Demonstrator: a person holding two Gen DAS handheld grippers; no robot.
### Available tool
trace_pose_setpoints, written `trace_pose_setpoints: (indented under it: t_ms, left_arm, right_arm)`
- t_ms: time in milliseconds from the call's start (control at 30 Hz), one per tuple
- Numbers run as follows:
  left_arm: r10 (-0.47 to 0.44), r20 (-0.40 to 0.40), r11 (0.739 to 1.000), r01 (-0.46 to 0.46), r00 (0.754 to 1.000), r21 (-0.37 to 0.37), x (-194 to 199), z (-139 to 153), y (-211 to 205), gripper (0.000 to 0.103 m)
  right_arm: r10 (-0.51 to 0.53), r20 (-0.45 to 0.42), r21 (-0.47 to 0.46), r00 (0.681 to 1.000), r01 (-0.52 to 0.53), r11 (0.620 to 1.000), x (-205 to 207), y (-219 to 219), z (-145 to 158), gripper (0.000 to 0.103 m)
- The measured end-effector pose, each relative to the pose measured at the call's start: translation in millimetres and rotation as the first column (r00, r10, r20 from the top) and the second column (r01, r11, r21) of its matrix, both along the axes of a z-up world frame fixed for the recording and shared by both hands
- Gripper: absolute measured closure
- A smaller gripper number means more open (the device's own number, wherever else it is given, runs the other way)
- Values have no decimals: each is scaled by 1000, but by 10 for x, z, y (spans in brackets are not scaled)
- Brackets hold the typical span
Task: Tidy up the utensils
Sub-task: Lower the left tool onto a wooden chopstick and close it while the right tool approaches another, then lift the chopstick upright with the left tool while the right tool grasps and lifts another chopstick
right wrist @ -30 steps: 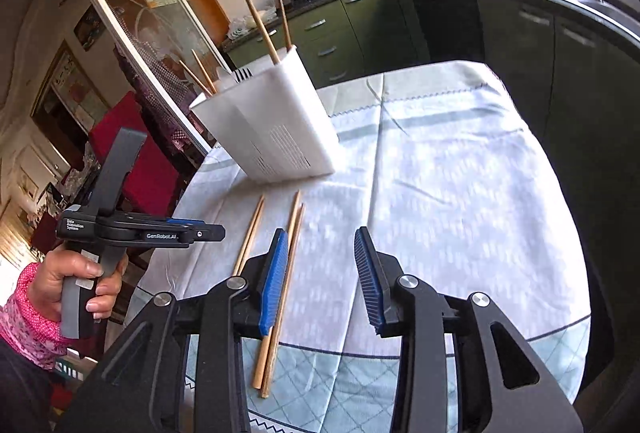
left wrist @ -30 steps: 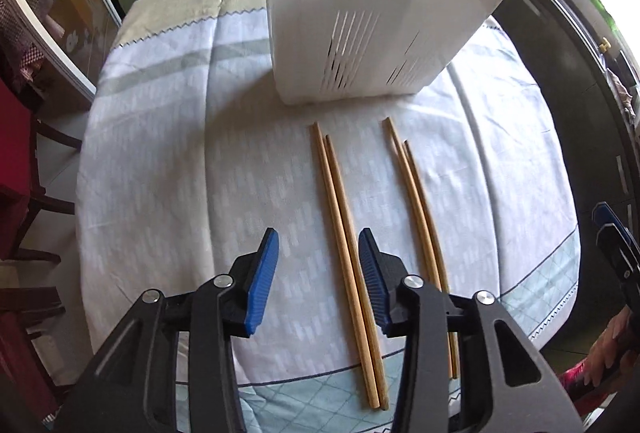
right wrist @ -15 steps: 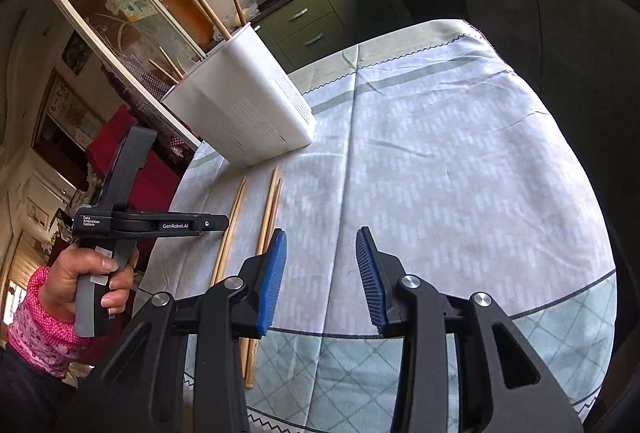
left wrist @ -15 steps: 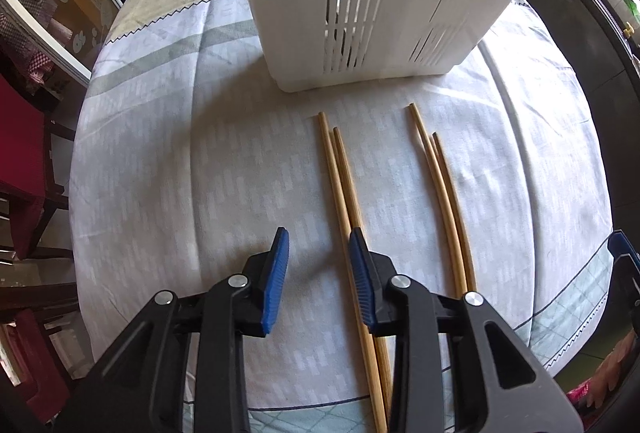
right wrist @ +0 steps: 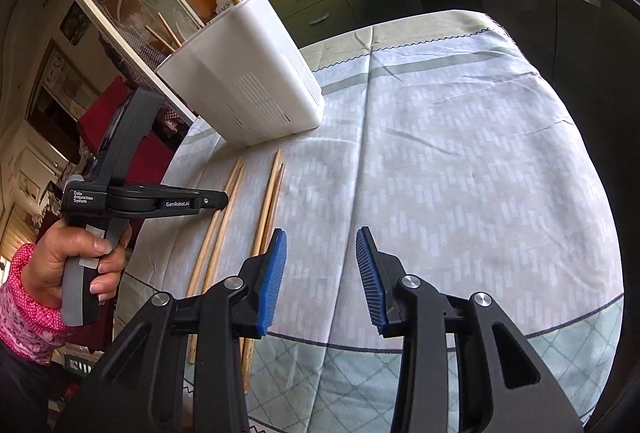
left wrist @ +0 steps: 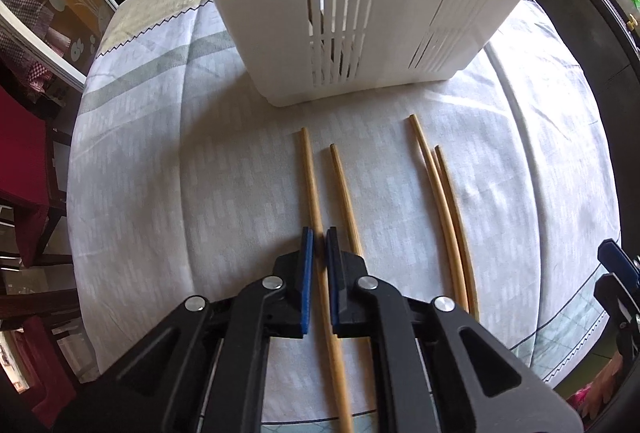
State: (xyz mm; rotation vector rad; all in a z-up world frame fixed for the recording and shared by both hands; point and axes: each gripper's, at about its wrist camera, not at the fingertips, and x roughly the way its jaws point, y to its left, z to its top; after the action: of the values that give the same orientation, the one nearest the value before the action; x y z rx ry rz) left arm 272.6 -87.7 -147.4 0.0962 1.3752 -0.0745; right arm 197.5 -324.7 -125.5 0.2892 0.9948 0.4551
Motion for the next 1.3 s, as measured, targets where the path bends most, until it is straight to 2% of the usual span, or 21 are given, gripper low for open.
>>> trace_pose_setpoints:
  t_ms: [233, 367, 600, 700, 900, 1167, 1300]
  left_arm:
    - [27, 33, 998, -25, 999, -57, -138, 130, 219, 97]
    - [29, 85, 997, -22, 996, -79, -234, 349, 317, 97]
    - [36, 189, 992, -12, 981, -125, -489, 794, 511, 97]
    - [40, 234, 990, -7, 971, -140, -622, 953, 591, 97]
    - [68, 308, 985, -14, 949, -174, -930, 1202, 743, 97]
    - [72, 384, 981, 5, 920, -195, -1239, 1323, 821, 97]
    - [57, 409, 982, 22, 911, -187, -1312, 1350, 781, 97]
  right_arm:
    - [94, -65, -83, 993, -99, 992, 342, 480, -137, 66]
    - [116, -85, -138, 990, -127, 982, 521, 711, -196, 67]
    - [129, -124, -215, 984, -154, 964, 769, 962, -296, 75]
    - [138, -135, -237, 981, -167, 957, 795, 1029, -346, 81]
    - [144, -137, -270, 980, -177, 946, 809, 1173, -387, 84]
    - [141, -146, -330, 979, -183, 926, 765, 1359, -434, 87]
    - [140, -136, -387, 981, -182, 904, 737, 1496, -430, 87]
